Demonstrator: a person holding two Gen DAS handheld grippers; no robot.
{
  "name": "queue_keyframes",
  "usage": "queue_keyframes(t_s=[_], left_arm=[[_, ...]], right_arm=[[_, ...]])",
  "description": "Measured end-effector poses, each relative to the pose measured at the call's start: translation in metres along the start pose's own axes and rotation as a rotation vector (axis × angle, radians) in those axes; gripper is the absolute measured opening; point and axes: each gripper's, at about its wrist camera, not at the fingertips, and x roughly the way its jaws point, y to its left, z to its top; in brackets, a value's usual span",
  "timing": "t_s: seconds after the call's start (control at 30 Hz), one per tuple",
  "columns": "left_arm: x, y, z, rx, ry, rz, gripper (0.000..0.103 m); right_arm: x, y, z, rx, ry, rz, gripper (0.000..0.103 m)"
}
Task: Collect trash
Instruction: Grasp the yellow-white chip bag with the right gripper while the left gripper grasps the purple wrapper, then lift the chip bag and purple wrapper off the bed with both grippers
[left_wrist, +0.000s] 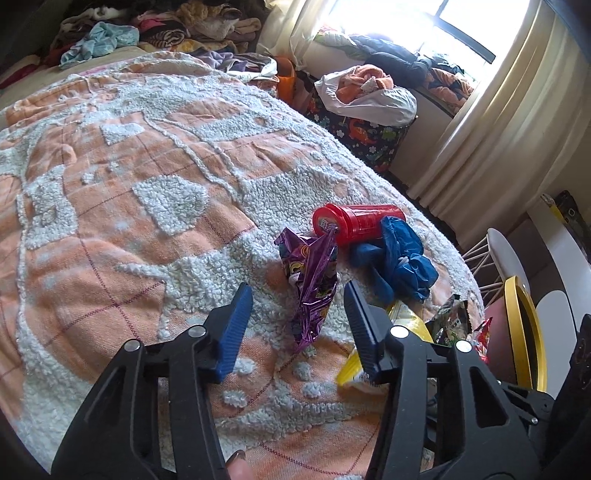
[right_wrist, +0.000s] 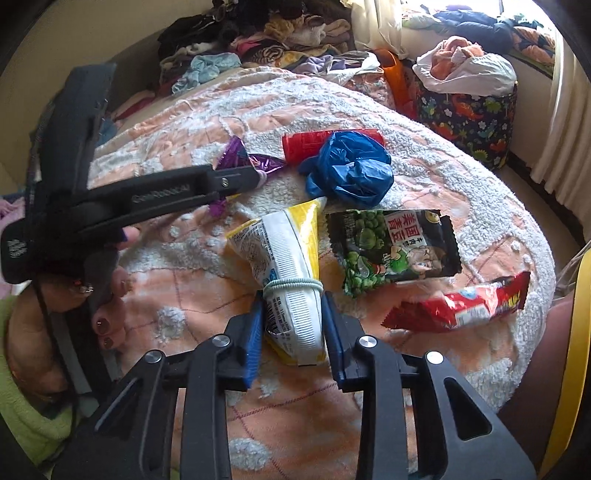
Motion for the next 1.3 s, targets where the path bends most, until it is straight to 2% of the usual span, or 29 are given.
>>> queue_keyframes(t_s=[0.07,0.17,0.23,0.47,0.77,1.3], left_arm=[[0.001,-0.001,0.0,0.007,0.001,0.001,0.042],[0.003,-0.004,-0.002,0.015,0.005,0.001,0.031],[0.004,-0.005,-0.003,0.018,0.012,-0.011,0.019],[0.001,-0.016,-0.008,0.056,0.021,-0.028,0.015],[-0.016,-0.029,-0.006,0.092,-0.013,-0.049,0.014],[-0.038,-0.056,0.002,0.122,-0.054,-0.112,0.014]], right_arm=[[-0.005,-0.002,-0.003,0.023,-0.007,0.031,0.028],[-0.014,-0.005,-0.008,0.055,-0.017,0.073,0.028],[-0.019,-0.004,-0.012,0.062,-0.026,0.084,0.028],[-0.037,0.003,-0.019,0.047,-0.056,0.111,0.027],[-0.054,-0.001,-0.027,0.066,-0.082,0.134,0.027],[-0.1,-0.032,-0.029,0.151,-0.169,0.091,0.027]])
